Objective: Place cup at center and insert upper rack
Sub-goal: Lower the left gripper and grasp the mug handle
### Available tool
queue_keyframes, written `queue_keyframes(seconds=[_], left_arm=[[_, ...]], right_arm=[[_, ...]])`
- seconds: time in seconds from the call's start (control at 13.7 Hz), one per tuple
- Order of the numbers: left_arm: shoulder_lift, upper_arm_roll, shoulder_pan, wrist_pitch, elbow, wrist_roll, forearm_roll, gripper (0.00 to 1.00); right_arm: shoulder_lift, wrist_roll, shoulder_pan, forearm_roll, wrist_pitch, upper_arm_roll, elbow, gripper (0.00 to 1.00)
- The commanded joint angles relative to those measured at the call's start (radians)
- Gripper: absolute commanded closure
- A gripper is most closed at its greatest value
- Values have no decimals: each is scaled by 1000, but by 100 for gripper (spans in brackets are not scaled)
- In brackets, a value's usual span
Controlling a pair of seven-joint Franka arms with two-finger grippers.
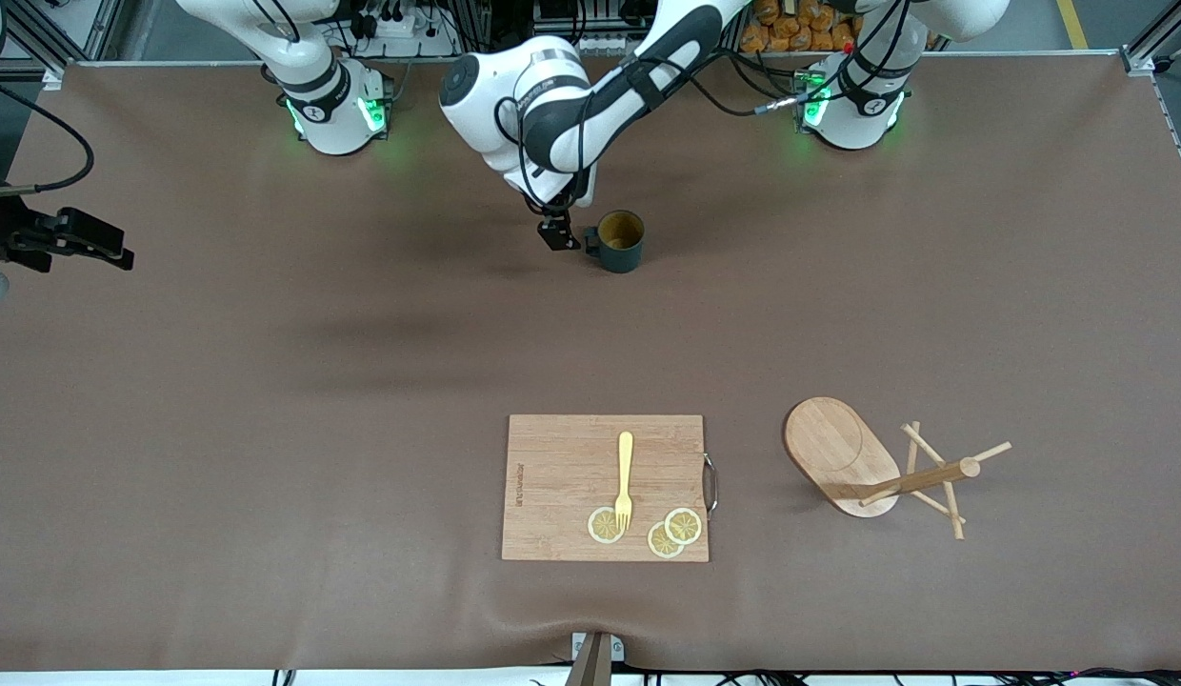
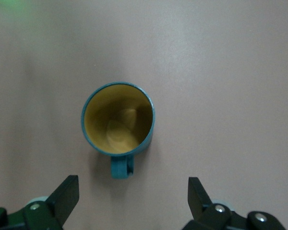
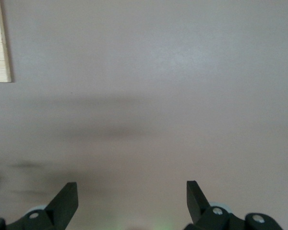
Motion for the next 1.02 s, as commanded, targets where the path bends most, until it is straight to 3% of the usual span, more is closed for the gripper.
queue_keyframes(seconds=[0.0, 0.15, 0.36, 0.95], left_arm=[[31, 3, 2, 38, 28, -119, 1, 0], [48, 3, 2, 61, 28, -130, -11, 0], [68, 3, 14, 101, 28, -185, -52, 0], [88, 3, 28, 100, 20, -211, -122, 11]], right_arm=[[-3, -3, -18, -83, 8, 14, 12, 0], [-3, 0, -26, -73, 13, 14, 10, 0], [-1, 0, -48, 19, 14, 13, 5, 0], [-3, 0, -55, 25, 13, 16, 24, 0]])
